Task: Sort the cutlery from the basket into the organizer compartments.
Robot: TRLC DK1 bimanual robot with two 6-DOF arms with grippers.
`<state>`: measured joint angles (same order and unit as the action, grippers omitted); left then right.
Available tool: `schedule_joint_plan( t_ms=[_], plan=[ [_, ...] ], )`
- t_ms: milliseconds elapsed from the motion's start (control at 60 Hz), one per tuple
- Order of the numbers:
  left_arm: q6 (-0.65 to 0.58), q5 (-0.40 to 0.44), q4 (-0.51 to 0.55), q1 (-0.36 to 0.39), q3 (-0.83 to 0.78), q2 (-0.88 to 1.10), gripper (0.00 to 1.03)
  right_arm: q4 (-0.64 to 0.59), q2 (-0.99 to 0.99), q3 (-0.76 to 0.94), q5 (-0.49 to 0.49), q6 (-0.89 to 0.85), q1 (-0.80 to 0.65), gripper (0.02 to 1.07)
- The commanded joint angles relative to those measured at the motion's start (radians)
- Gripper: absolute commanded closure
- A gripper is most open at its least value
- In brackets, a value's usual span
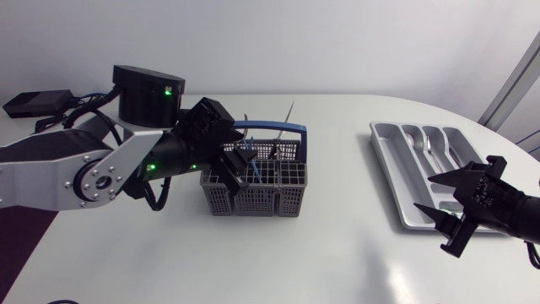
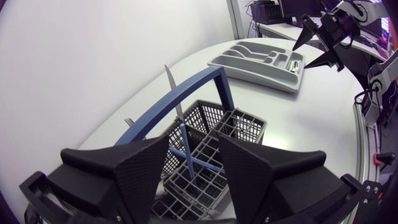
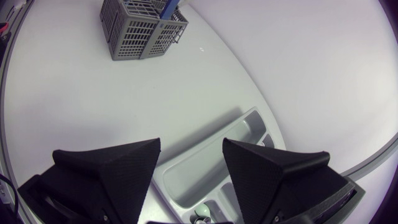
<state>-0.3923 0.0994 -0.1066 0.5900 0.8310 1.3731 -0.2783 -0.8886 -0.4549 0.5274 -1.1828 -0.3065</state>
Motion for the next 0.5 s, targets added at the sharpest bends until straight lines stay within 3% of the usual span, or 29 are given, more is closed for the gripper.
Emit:
schedule_joint_plan(
  t_ms=[0, 217, 483],
  plan=[
    [0.024, -0.003, -0.016, -0.009, 0.011, 0.035, 0.52, -0.013, 0.023, 0.03, -0.02, 0.08, 0.053, 0.34],
    [0.04, -0.003, -0.061, -0.015, 0.02, 0.066, 0.57, -0.001, 0.04, 0.027, -0.087, 0.184, 0.199, 0.34],
    [0.056, -0.003, -0.093, -0.015, 0.034, 0.109, 0.78, 0.019, 0.045, 0.038, -0.142, 0.252, 0.311, 0.34]
  ],
)
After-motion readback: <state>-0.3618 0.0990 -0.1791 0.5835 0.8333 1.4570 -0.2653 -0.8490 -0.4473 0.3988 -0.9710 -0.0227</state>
